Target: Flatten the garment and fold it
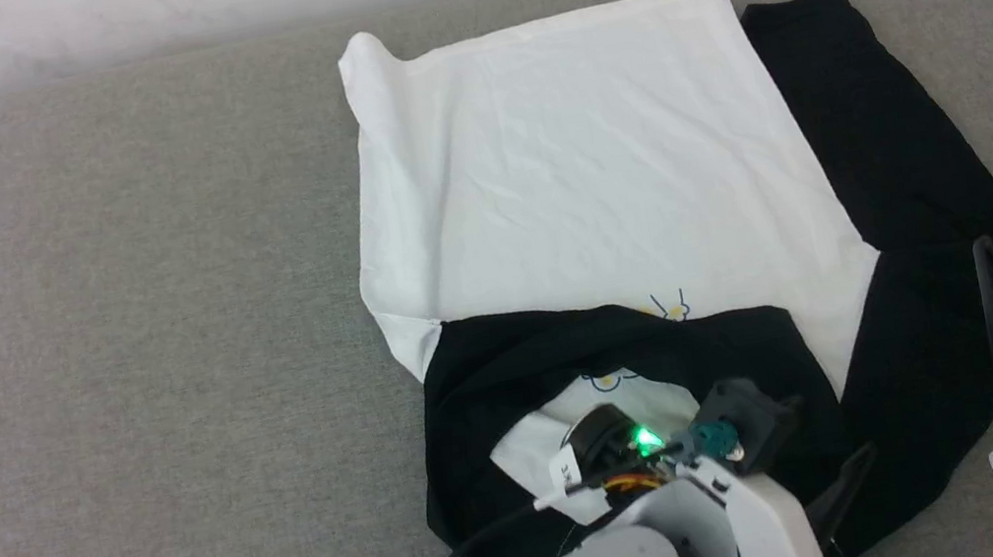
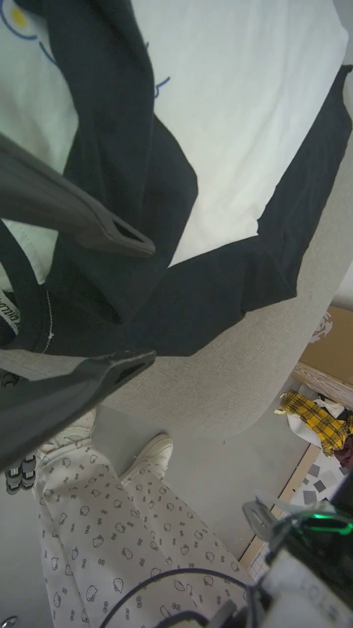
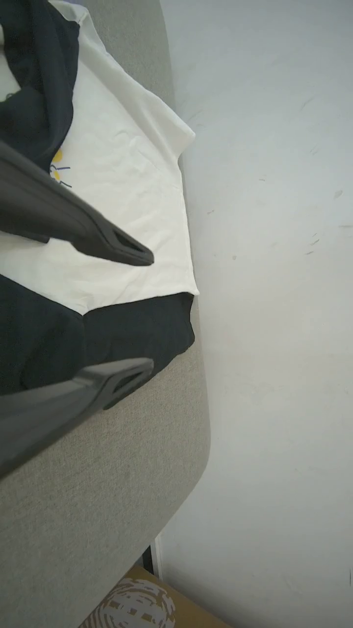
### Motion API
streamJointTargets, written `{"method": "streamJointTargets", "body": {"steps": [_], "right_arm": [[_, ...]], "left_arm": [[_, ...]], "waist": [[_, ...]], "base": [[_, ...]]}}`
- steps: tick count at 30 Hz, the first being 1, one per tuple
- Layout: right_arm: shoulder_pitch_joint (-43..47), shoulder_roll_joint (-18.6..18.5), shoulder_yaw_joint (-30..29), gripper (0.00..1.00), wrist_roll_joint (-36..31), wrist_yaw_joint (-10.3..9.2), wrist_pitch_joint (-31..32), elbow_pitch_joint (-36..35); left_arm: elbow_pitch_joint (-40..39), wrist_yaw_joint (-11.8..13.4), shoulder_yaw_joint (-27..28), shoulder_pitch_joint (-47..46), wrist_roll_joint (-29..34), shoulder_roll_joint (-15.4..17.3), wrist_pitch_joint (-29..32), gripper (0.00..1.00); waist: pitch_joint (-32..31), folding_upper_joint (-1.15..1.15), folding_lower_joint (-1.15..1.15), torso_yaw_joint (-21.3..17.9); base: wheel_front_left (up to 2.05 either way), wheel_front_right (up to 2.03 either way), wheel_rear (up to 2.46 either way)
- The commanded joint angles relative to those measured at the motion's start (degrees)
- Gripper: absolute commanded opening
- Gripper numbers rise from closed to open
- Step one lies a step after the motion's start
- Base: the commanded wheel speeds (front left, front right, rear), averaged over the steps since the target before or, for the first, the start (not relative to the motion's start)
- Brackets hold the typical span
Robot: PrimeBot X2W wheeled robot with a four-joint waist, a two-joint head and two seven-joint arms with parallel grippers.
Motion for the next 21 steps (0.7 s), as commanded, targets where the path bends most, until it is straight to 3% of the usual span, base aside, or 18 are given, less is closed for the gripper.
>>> {"method": "streamJointTargets", "body": {"steps": [1,4,7,13,21], "right_arm": [[0.51,0.15,0.1,1.0,-0.29,-0.06,0.15,-0.09],[0.99,0.15,-0.22,1.0,-0.16,-0.06,0.29,-0.3],[1.45,0.15,-0.52,1.0,-0.05,-0.06,0.34,-0.46],[2.23,0.15,-0.64,1.0,0.44,-0.06,0.17,-0.37],[3.34,0.15,-0.64,1.0,1.08,-0.06,-0.33,0.25]], "left_arm": [[-1.1,0.2,0.57,-1.55,-0.99,-0.09,-0.62,1.0],[-3.67,1.4,3.31,-2.07,-2.43,0.18,-2.34,1.0],[-7.93,4.17,7.14,-2.34,-2.29,2.84,-5.4,1.0],[-19.04,13.24,16.25,0.81,0.57,12.12,-13.49,1.0],[-34.85,19.96,31.86,17.54,3.07,23.04,-15.87,1.0]], "waist": [[-1.0,-0.01,0.0,0.83],[-1.73,-0.01,0.0,1.56],[-2.38,-0.01,0.0,2.17],[-3.67,-0.01,0.0,2.92],[-5.51,-0.01,0.0,3.46]], "base": [[0.0,0.0,0.0],[0.0,0.0,0.0],[0.0,0.0,0.0],[0.0,0.0,0.0],[0.0,0.0,0.0]]}}
